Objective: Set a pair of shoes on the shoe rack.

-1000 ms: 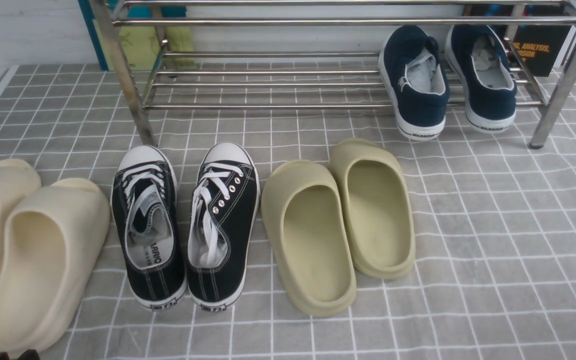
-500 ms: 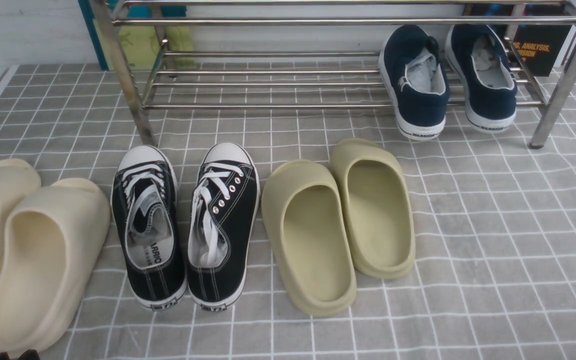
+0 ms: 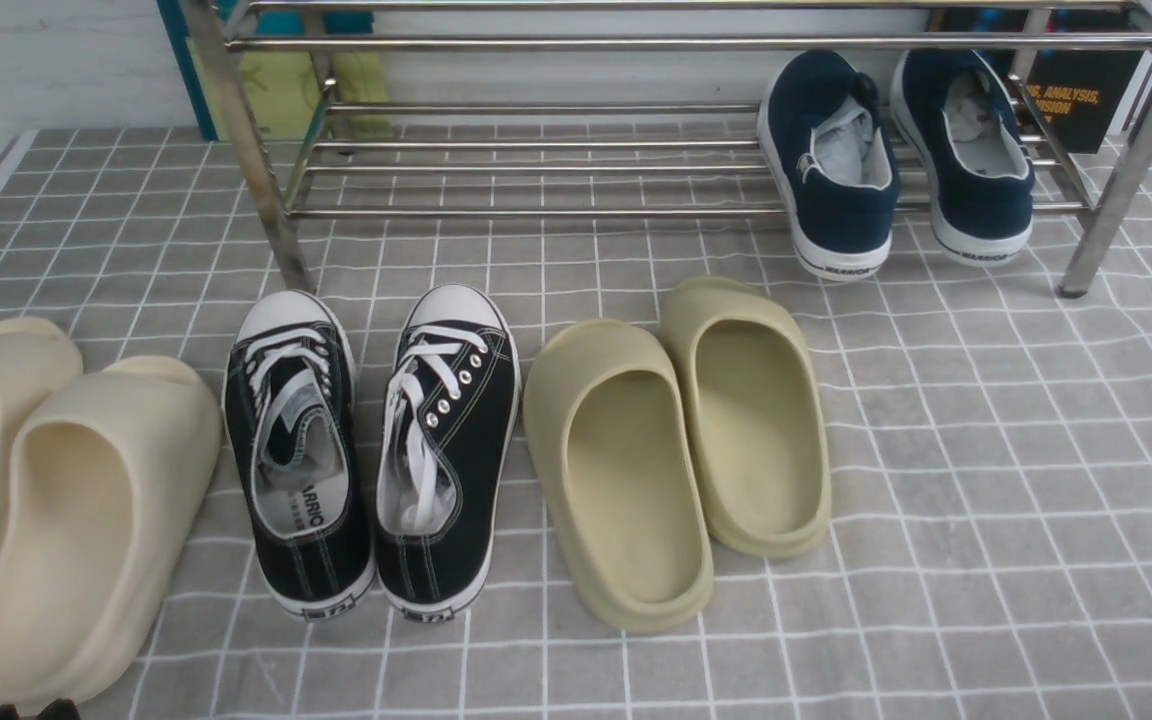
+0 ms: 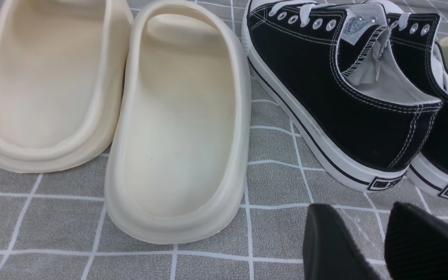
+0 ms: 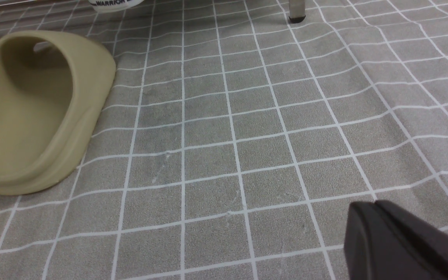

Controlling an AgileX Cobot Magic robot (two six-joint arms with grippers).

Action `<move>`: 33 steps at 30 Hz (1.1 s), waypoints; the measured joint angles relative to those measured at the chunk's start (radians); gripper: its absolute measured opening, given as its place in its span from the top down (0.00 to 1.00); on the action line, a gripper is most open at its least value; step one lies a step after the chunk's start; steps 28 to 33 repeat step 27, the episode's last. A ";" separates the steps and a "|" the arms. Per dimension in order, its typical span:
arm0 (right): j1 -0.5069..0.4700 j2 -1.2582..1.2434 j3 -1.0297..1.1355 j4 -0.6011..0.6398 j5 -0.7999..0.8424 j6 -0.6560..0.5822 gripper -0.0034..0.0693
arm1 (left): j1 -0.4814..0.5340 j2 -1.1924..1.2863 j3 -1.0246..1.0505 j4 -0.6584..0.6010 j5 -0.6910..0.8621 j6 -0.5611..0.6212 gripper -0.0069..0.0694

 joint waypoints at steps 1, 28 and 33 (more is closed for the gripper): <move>0.000 0.000 0.000 0.000 0.000 0.000 0.93 | 0.000 0.000 0.000 0.000 0.000 0.000 0.60; -0.001 0.000 0.000 0.000 0.000 0.000 0.91 | 0.000 0.000 0.000 0.000 0.000 0.000 0.60; -0.001 0.000 0.000 0.000 0.000 0.000 0.91 | 0.000 0.000 0.000 0.000 0.000 0.000 0.60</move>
